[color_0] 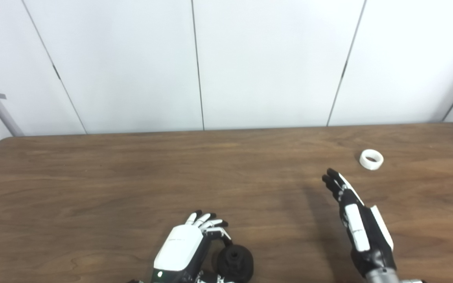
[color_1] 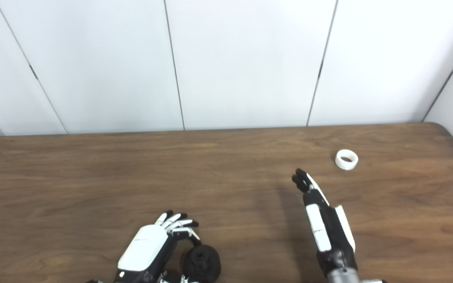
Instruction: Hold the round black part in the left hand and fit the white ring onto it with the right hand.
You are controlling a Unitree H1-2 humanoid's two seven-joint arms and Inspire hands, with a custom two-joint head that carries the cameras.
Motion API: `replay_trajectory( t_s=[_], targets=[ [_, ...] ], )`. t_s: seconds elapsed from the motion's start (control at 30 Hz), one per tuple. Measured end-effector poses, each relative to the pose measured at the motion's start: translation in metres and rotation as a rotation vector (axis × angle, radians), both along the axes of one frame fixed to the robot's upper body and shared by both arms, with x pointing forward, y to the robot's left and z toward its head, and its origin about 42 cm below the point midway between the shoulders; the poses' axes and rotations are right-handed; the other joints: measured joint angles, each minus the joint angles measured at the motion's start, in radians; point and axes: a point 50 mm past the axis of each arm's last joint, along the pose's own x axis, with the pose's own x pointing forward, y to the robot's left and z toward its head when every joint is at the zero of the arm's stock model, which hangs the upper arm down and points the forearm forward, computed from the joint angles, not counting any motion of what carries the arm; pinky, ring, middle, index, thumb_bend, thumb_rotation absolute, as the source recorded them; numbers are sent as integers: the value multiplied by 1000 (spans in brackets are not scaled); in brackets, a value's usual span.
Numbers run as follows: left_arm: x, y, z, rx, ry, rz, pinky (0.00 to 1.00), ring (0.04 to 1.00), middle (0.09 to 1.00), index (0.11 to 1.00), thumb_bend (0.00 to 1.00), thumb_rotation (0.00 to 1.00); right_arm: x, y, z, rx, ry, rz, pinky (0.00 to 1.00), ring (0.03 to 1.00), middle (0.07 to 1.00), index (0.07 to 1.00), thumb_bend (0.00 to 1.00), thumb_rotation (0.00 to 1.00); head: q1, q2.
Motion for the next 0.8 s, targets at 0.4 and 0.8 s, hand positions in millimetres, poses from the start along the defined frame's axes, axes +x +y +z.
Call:
replay_trajectory(
  t_s=[0.4, 0.8],
  targets=[
    [-9, 1, -10, -9, -49, 25, 1000, 932, 832, 487, 519, 52, -2, -3, 7, -8, 2, -13, 1000, 933, 909, 905, 531, 1000, -9, 32],
    [-9, 6, -12, -2, -58, 27, 1000, 925, 832, 487, 520, 50, 2, -10, 17, -78, 16, -52, 916, 915, 900, 872, 527, 789, -43, 48]
  ],
)
